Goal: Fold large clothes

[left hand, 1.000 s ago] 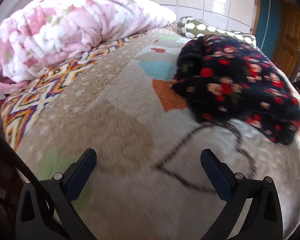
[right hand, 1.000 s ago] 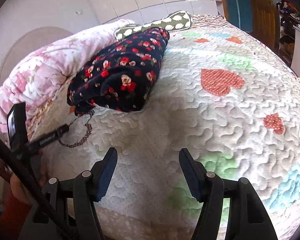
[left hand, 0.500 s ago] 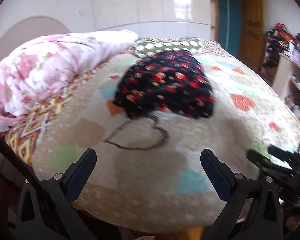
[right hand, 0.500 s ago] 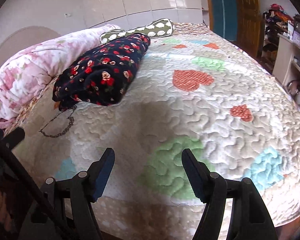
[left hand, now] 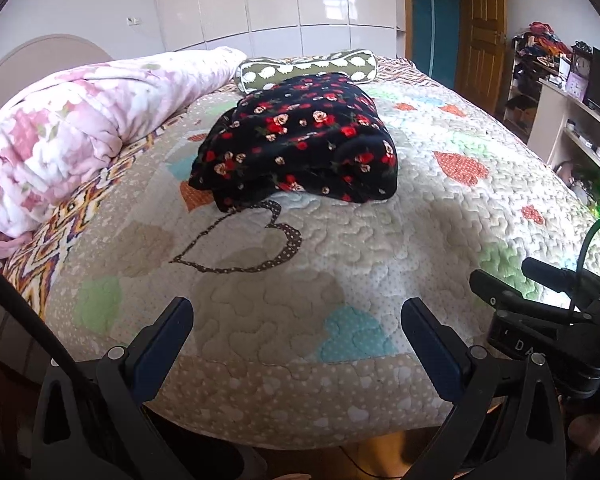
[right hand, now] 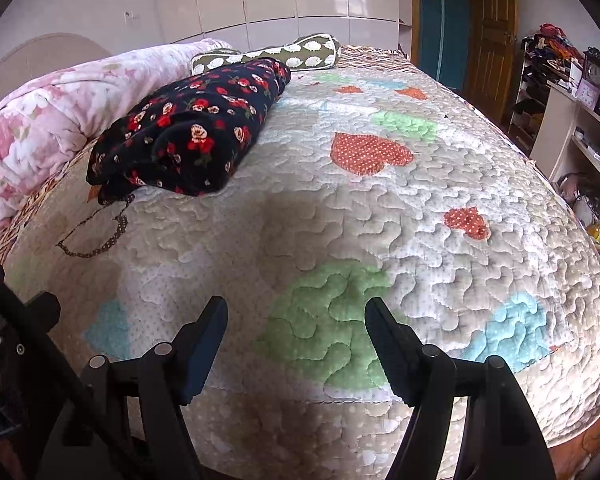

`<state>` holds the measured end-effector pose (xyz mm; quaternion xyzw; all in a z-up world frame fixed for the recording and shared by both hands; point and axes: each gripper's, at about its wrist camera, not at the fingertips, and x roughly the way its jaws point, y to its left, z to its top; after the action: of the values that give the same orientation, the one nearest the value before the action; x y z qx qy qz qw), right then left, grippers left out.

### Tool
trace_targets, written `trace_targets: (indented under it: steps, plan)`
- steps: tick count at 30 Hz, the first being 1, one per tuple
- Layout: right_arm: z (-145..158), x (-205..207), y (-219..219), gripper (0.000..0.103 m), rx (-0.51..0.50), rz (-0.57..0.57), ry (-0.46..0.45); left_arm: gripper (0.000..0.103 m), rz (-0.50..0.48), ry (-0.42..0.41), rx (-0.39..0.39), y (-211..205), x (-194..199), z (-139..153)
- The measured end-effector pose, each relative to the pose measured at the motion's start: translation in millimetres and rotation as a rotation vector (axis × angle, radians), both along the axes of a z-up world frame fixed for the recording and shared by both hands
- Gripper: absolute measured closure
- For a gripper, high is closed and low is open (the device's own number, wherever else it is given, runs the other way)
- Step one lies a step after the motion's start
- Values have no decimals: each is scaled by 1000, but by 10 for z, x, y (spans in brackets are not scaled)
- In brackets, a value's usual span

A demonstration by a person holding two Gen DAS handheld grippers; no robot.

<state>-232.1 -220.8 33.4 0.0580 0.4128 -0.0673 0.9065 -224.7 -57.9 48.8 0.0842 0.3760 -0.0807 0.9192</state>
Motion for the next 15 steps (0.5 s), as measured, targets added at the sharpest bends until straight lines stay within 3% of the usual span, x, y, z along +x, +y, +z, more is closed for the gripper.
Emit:
trace_targets:
  steps: [15]
  plan:
    - [-69,43,66,27,-23,10,37,0,-8,61,-5,8,72,-154]
